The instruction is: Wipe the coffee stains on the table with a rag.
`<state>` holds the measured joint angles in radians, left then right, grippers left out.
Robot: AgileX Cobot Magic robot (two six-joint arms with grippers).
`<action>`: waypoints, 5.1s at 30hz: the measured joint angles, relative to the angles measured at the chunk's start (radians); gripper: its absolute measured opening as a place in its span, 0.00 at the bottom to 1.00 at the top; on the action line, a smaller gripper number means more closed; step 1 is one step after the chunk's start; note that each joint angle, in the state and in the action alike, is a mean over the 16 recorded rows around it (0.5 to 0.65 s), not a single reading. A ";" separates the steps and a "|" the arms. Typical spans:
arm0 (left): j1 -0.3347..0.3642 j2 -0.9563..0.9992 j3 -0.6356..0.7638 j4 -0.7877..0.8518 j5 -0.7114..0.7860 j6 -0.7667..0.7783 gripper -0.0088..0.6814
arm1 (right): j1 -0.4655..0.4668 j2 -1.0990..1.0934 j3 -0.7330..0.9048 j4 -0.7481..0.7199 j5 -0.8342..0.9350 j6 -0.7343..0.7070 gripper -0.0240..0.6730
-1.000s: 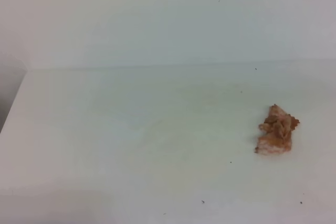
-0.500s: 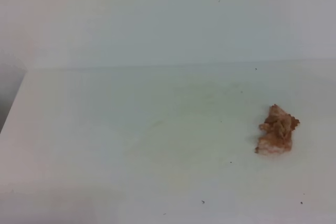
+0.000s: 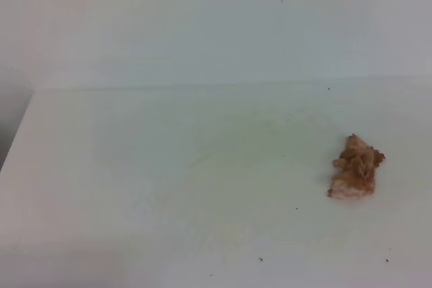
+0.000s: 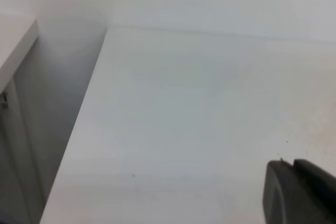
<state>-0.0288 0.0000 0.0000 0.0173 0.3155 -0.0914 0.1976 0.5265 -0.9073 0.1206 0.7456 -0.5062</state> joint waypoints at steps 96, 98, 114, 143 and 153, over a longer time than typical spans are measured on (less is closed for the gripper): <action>0.000 0.000 0.000 0.000 0.000 0.000 0.01 | -0.118 -0.542 0.911 -0.213 -0.415 0.383 0.03; 0.000 0.000 0.000 0.000 0.000 0.000 0.01 | -0.118 -0.542 0.911 -0.213 -0.414 0.383 0.03; 0.000 0.000 0.000 0.000 0.000 0.000 0.01 | -0.118 -0.540 0.911 -0.213 -0.414 0.383 0.03; 0.000 0.000 0.000 0.000 0.000 0.000 0.01 | -0.118 -0.540 0.911 -0.213 -0.414 0.383 0.03; 0.000 0.000 0.000 0.000 0.000 0.000 0.01 | -0.118 -0.540 0.911 -0.213 -0.414 0.383 0.03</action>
<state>-0.0288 0.0000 0.0000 0.0173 0.3155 -0.0914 0.0794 -0.0137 0.0039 -0.0928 0.3316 -0.1232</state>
